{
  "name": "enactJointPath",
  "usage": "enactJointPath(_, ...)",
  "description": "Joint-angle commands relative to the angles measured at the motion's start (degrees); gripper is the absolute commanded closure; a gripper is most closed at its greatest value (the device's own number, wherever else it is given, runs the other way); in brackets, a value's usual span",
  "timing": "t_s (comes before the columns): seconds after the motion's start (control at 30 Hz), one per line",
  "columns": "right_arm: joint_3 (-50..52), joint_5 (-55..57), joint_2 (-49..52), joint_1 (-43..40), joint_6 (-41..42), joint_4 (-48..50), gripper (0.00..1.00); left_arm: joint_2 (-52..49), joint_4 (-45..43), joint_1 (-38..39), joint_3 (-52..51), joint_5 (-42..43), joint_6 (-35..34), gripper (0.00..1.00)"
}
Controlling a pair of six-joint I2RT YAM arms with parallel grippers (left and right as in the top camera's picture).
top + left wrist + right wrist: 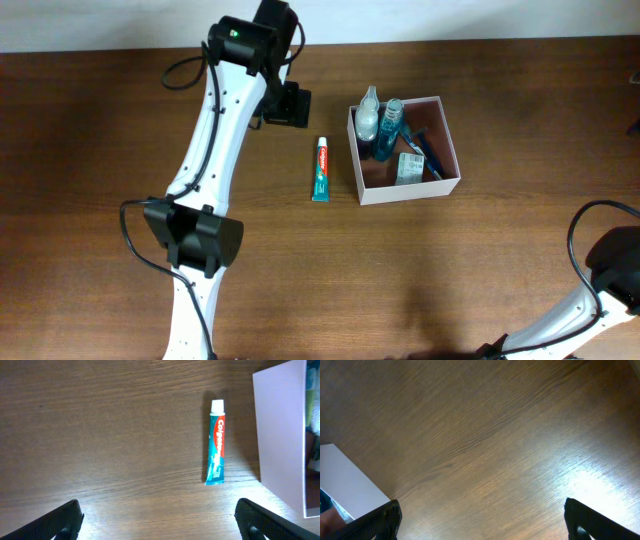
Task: Pack container
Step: 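Withdraw the right arm and reach the left gripper down to the Colgate tube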
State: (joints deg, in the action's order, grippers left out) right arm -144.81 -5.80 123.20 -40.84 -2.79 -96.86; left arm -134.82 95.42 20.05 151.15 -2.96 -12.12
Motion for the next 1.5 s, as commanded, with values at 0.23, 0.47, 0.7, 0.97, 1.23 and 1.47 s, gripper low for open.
enactJointPath(0.23,0.3,11.7,0.3,-2.1,-0.8,4.1,0.01,-0.2,0.9,-0.5,-0.9,1.7,-2.8,0.01)
enactJointPath(0.47,0.3,10.6,0.3,-2.7,-0.8,4.1,0.01,-0.3,-2.6,-0.5,-10.0,2.2,-2.8,0.01)
enactJointPath(0.7,0.3,10.6,0.3,-2.7,-0.8,4.1,0.01,-0.3,-8.0,1.2,-16.6,4.7,-2.8,0.01)
enactJointPath(0.97,0.3,10.6,0.3,-2.7,-0.8,4.1,0.01,-0.3,-13.6,5.0,-21.0,2.2,-8.2,0.01)
enactJointPath(1.23,0.3,10.6,0.3,-2.7,-0.8,4.1,0.01,-0.3,-18.2,6.2,-28.4,2.4,-9.7,0.01)
enactJointPath(1.47,0.3,10.6,0.3,-2.7,-0.8,4.1,0.01,-0.3,-24.6,6.2,-30.7,5.2,-9.7,0.01)
